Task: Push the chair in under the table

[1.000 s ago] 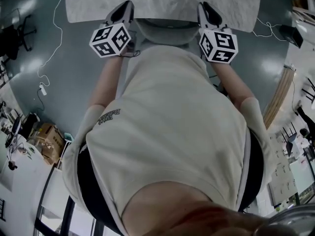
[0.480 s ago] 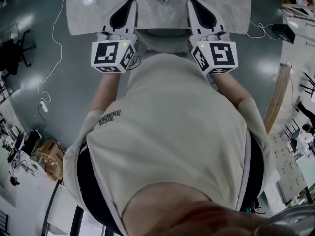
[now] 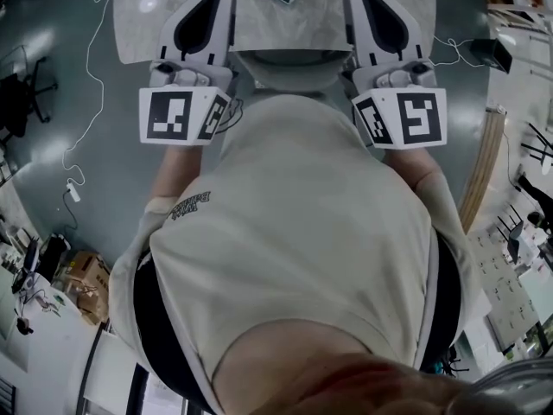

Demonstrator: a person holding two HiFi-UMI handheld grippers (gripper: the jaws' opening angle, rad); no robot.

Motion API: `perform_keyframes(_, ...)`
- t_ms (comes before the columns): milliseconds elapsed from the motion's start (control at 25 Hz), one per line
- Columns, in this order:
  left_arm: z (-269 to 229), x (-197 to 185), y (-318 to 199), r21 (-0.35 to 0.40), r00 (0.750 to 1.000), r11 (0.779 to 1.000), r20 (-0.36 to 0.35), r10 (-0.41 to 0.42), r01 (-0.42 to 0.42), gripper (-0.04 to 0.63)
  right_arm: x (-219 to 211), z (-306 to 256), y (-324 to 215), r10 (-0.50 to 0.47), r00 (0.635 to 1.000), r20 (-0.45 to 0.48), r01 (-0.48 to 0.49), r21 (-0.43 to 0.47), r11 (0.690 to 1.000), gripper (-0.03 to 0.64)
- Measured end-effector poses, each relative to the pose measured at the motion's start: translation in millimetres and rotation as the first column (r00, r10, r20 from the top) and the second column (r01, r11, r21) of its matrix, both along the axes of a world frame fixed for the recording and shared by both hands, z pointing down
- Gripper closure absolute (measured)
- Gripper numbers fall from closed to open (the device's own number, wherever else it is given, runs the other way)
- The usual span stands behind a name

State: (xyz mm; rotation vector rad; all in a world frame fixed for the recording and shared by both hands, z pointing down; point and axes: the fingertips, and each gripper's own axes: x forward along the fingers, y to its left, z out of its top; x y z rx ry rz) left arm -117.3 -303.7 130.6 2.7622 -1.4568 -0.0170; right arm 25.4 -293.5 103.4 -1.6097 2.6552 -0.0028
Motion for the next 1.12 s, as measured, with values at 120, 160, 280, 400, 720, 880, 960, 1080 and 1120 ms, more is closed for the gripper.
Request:
perform_keyframes(120,-6.3,-1.3,2.7,0.034,0.999,0.999,0.031,-0.007,0.006,0.583,-3.5,-4.6,1.1,-0.008,1.000,0.009,0.008,0.012,1.000,0.607)
perform_keyframes(160,-8.0,-2.0,3.8,0.039,0.999,0.999,0.036,-0.009,0.008,0.583,-5.2,-5.4,1.4,-0.013,1.000,0.007,0.013,0.015,1.000,0.607)
perform_keyframes(280,-13.1,-4.8,6.5,0.054,0.999,0.998,0.046,-0.018,0.015,0.583,-10.1,-8.0,2.3,-0.023,1.000,-0.002,0.023,0.022,0.999,0.607)
perform_keyframes(400,-15.6,-7.3,7.3,0.063,0.999,0.998,0.048,-0.022,0.019,0.583,-12.8,-10.2,3.4,-0.019,1.000,-0.012,0.020,0.020,1.000,0.607)
perform_keyframes(720,-21.6,-10.7,6.0,0.076,1.000,0.997,0.022,-0.009,0.007,0.583,-14.5,-17.3,6.1,0.005,1.000,-0.031,-0.004,0.015,1.000,0.607)
perform_keyframes(880,-20.6,-12.3,3.4,0.075,1.000,0.997,0.017,-0.001,0.000,0.583,-15.4,-18.9,1.3,0.019,1.000,-0.022,-0.018,0.017,1.000,0.607)
perform_keyframes(960,-19.5,-14.2,1.7,0.072,1.000,0.997,0.014,0.004,-0.005,0.583,-17.5,-18.5,-0.8,0.021,1.000,-0.023,-0.020,0.018,1.000,0.607)
perform_keyframes(1080,-17.6,-15.9,-0.4,0.068,1.000,0.998,0.014,0.010,-0.011,0.583,-20.1,-17.5,-1.4,0.021,0.999,-0.026,-0.021,0.021,1.000,0.607)
perform_keyframes(1120,-17.0,-16.4,-1.0,0.066,1.000,0.998,0.014,0.011,-0.012,0.583,-20.7,-17.1,-1.4,0.021,0.999,-0.027,-0.021,0.022,1.000,0.609)
